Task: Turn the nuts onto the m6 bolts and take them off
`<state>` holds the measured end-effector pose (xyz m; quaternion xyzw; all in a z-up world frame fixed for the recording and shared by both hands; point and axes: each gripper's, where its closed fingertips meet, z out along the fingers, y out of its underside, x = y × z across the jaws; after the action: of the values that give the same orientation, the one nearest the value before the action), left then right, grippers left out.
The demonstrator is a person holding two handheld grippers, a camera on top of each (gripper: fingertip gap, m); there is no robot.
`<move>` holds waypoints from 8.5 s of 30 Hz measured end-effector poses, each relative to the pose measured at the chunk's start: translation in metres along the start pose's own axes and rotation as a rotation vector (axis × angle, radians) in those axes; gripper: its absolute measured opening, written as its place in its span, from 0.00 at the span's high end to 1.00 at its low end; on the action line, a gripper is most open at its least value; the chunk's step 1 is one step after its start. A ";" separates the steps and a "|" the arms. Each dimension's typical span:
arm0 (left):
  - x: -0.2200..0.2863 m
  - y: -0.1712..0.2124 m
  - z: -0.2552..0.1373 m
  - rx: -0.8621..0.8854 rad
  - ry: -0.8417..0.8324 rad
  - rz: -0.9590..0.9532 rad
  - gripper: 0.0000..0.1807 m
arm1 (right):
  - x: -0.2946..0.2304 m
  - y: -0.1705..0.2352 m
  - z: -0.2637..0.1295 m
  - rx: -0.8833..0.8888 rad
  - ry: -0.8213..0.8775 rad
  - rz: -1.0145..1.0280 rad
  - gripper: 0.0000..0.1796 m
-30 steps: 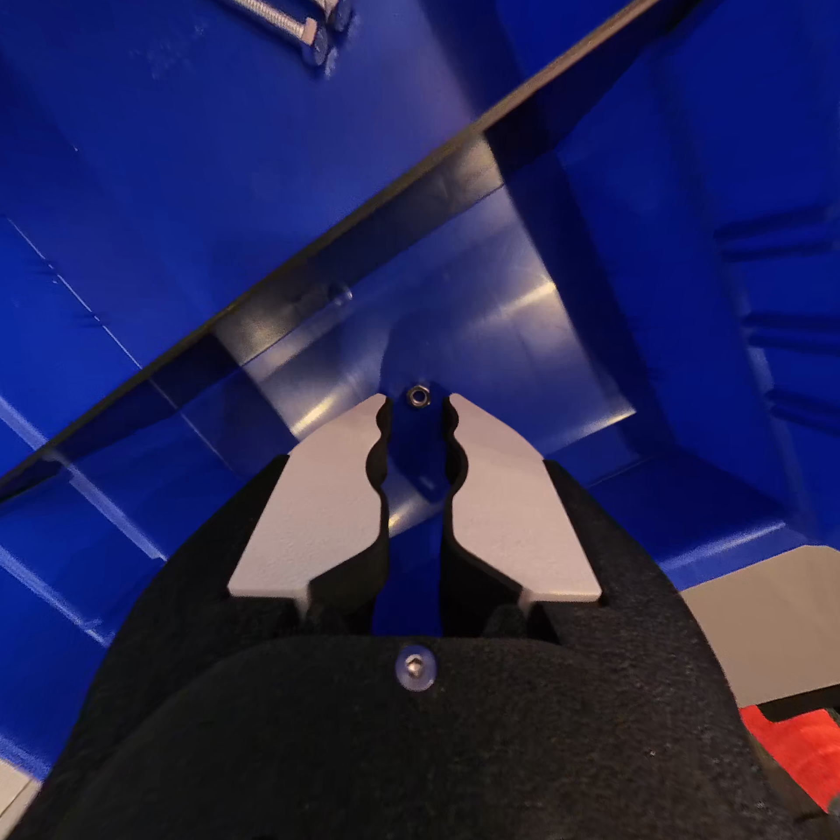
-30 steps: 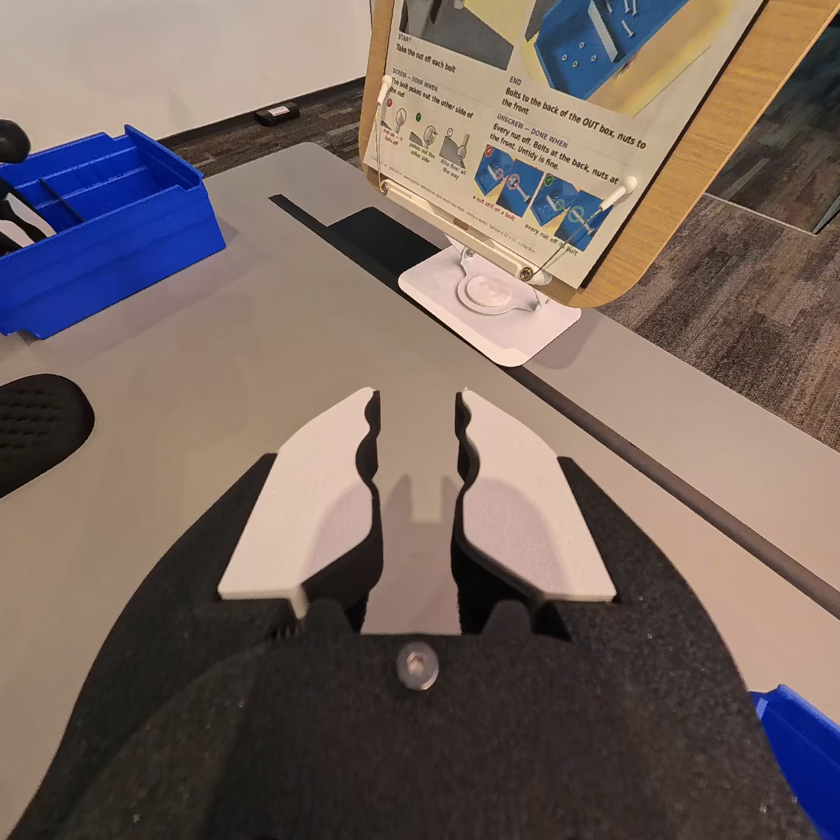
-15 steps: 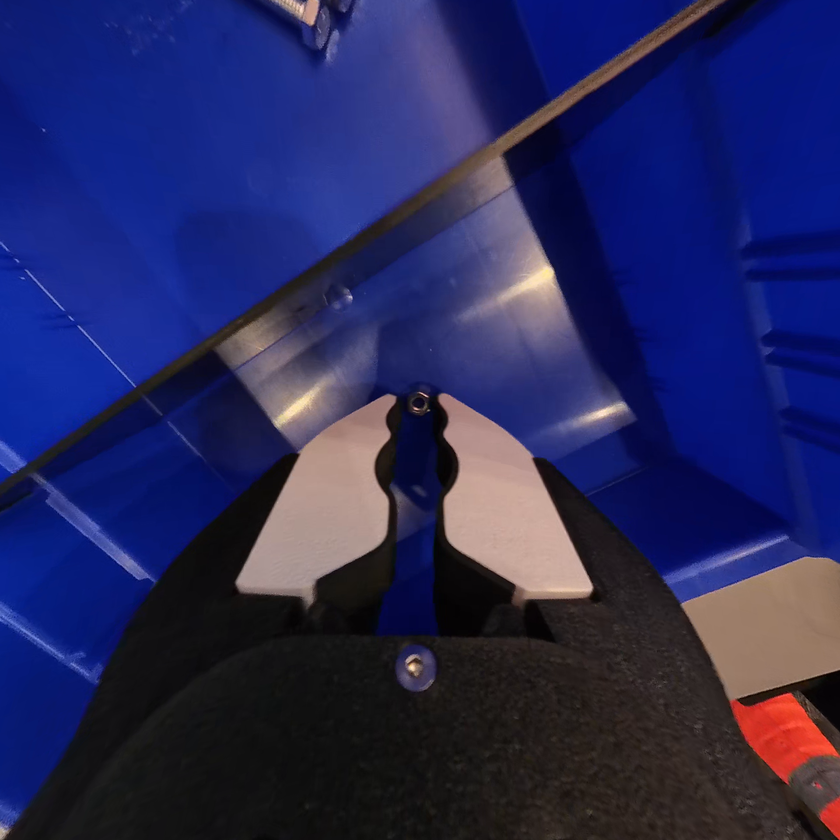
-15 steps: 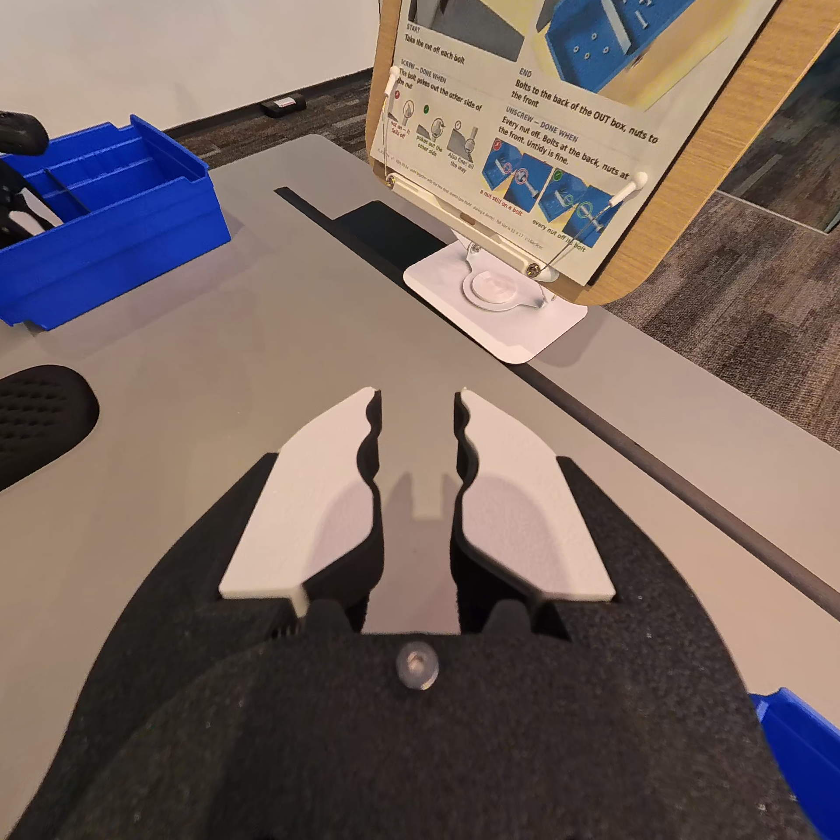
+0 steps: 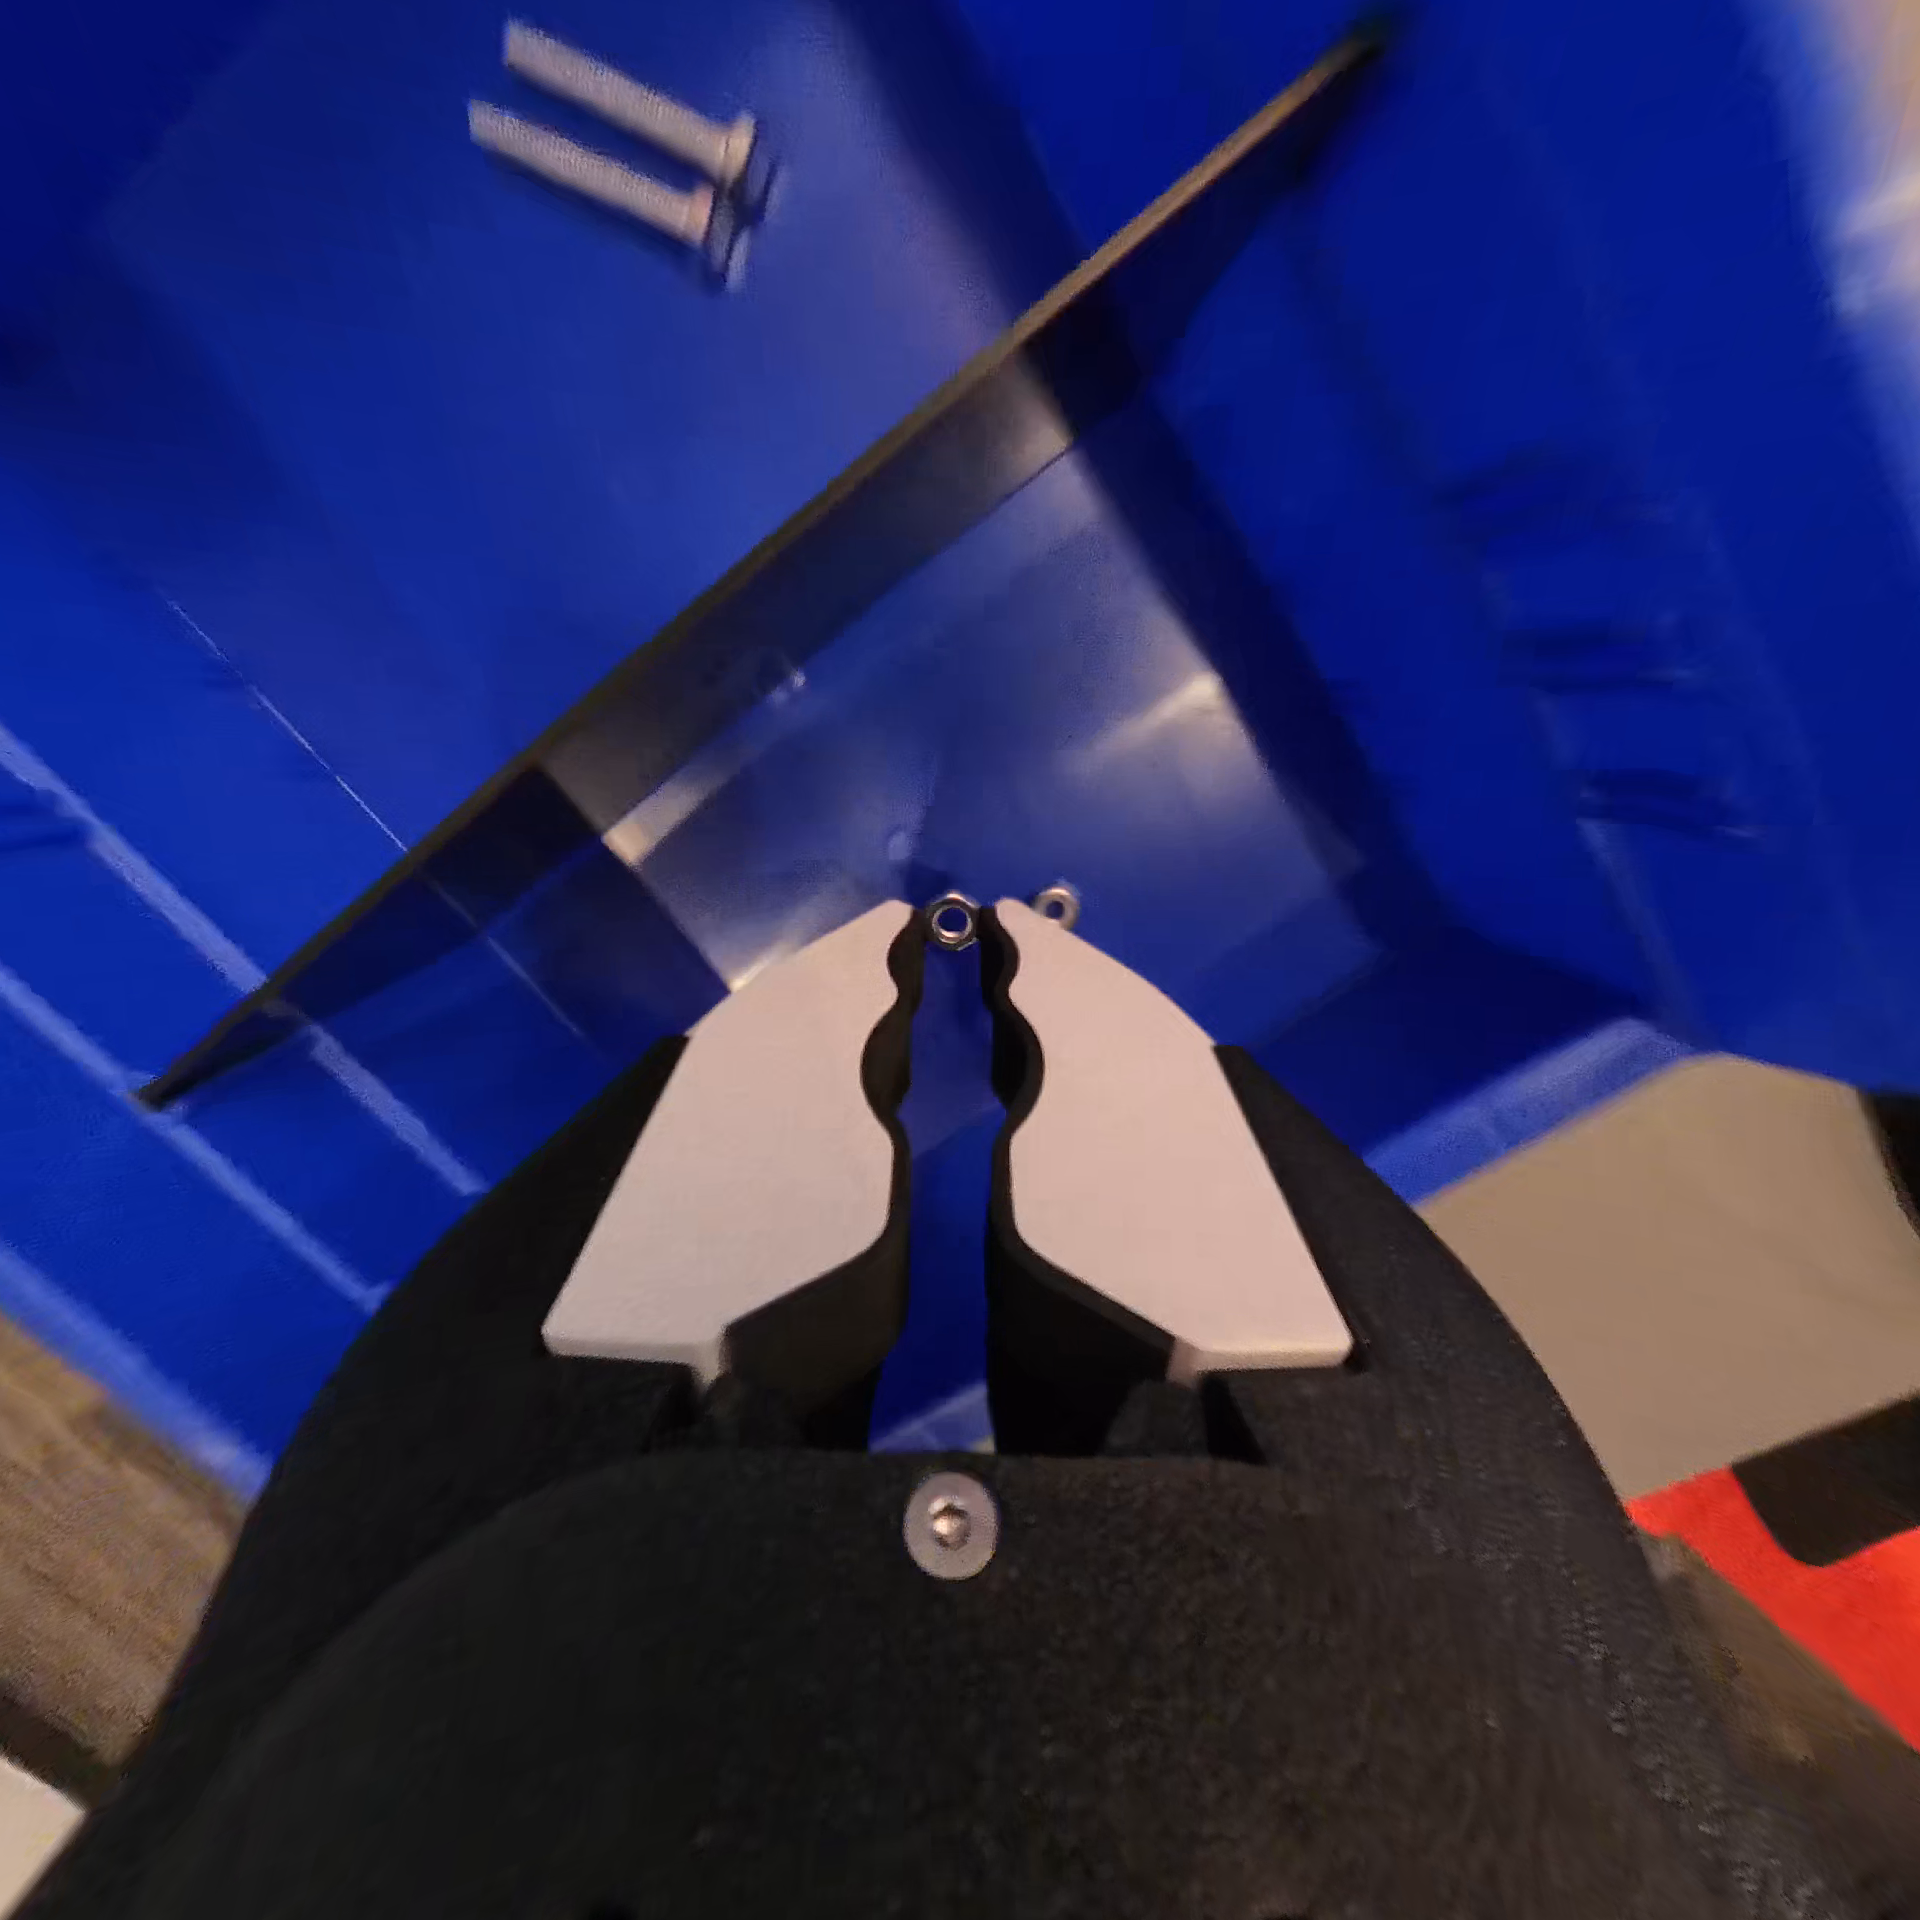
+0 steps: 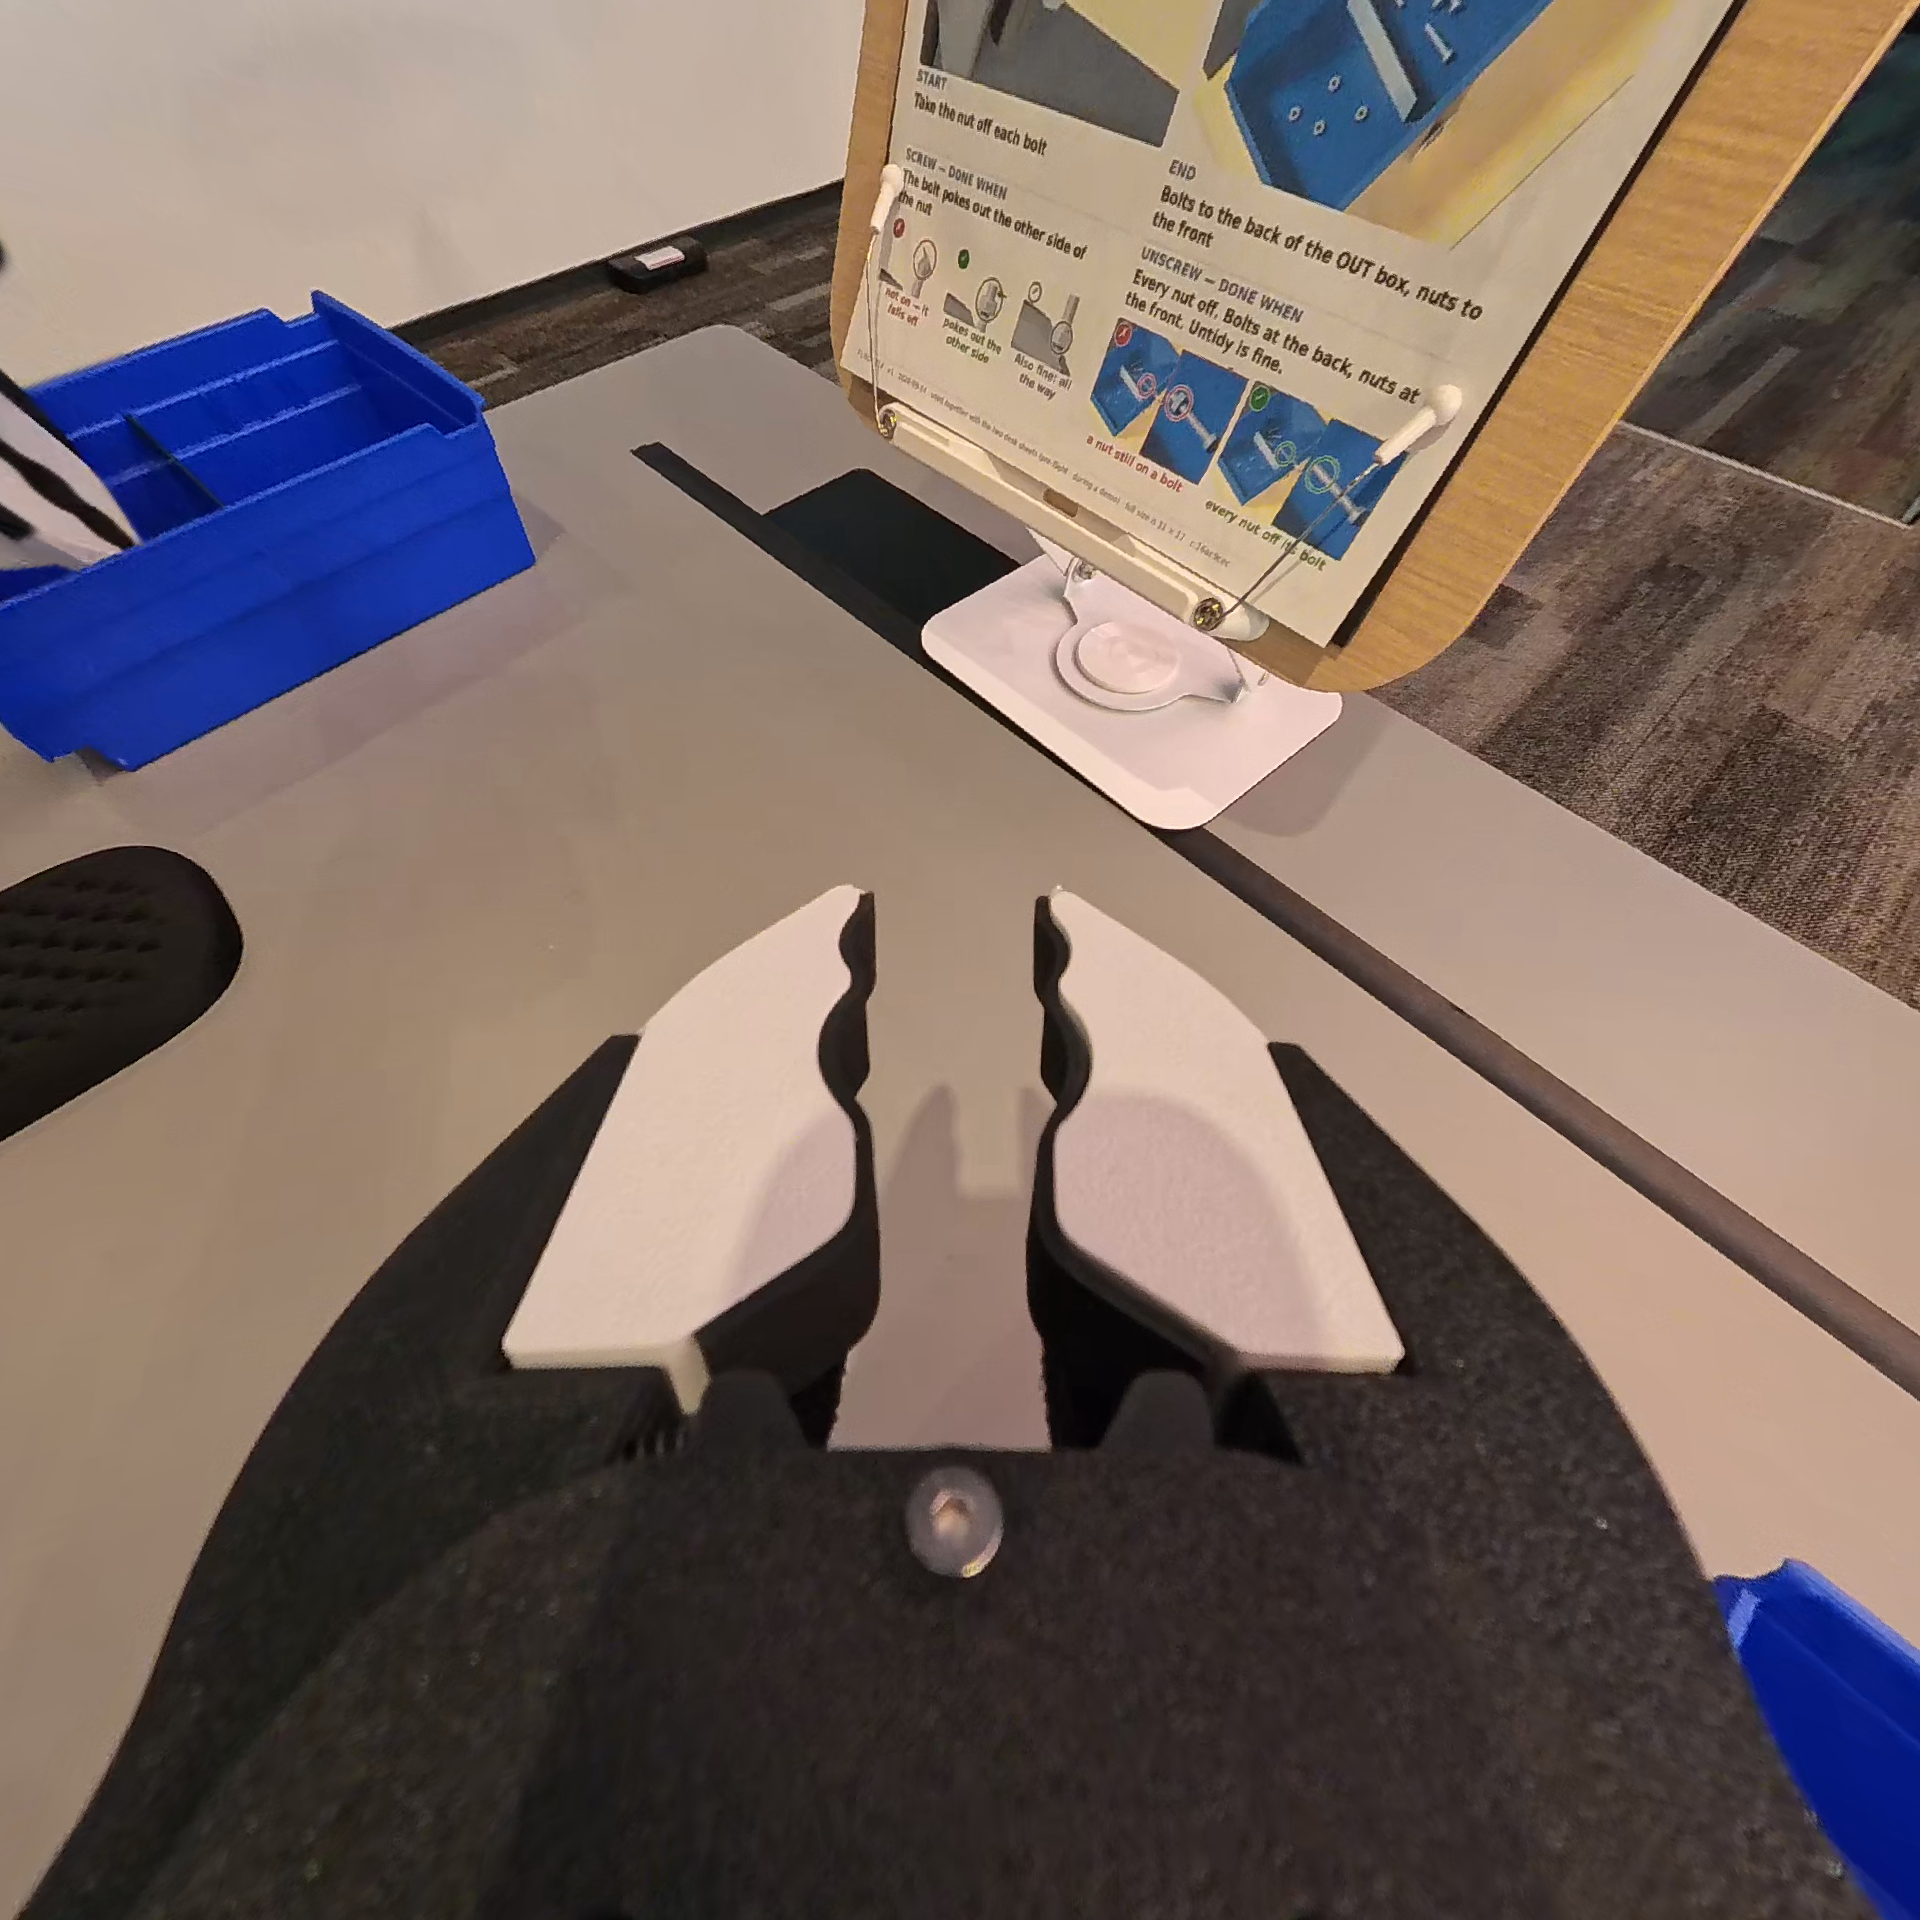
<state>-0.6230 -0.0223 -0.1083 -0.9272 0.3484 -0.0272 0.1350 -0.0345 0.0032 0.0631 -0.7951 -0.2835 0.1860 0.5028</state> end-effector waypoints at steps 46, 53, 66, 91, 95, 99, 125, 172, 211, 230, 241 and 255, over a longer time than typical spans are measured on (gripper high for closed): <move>0.325 -0.237 0.100 0.032 0.258 0.991 0.95 | 0.025 0.018 -0.013 -0.026 0.017 0.034 0.85; 0.327 -0.238 0.100 0.036 0.276 0.968 0.95 | 0.027 0.021 -0.013 -0.030 0.016 0.039 0.85; 0.234 -0.263 -0.040 0.353 0.116 0.727 0.87 | 0.033 0.030 -0.013 -0.047 0.021 0.046 0.85; -0.067 -0.101 0.034 0.056 0.061 -0.390 0.95 | 0.022 0.027 0.021 -0.104 0.038 0.011 0.85; -0.066 -0.106 0.040 0.052 0.076 -0.467 0.96 | 0.019 0.035 0.029 -0.154 0.040 -0.010 0.85; -0.066 -0.107 0.045 0.029 0.070 -0.537 0.91 | 0.017 0.038 0.033 -0.186 0.049 -0.042 0.85; -0.068 -0.099 0.069 -0.125 0.044 -0.564 0.96 | 0.022 0.038 0.023 -0.182 0.065 -0.048 0.85; 0.366 -0.303 -0.175 1.153 0.719 0.384 0.97 | -0.174 -0.081 0.005 0.483 -0.761 -0.042 0.95; 0.368 -0.303 -0.143 0.950 0.929 0.258 0.95 | -0.169 -0.070 0.020 0.380 -0.773 0.034 0.97; 0.367 -0.306 -0.140 0.916 1.024 0.200 0.95 | -0.165 -0.069 0.024 0.356 -0.782 0.087 0.97; 0.366 -0.308 -0.136 0.935 0.948 0.231 0.96 | -0.162 -0.068 0.026 0.345 -0.772 0.101 0.97; 0.359 -0.305 -0.140 0.958 0.921 0.263 0.97 | -0.156 -0.079 0.015 0.426 -0.708 0.037 0.82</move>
<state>-0.1772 -0.0694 0.0928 -0.6089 0.4297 -0.5541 0.3710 -0.1841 -0.0593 0.1297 -0.5653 -0.3796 0.5115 0.5241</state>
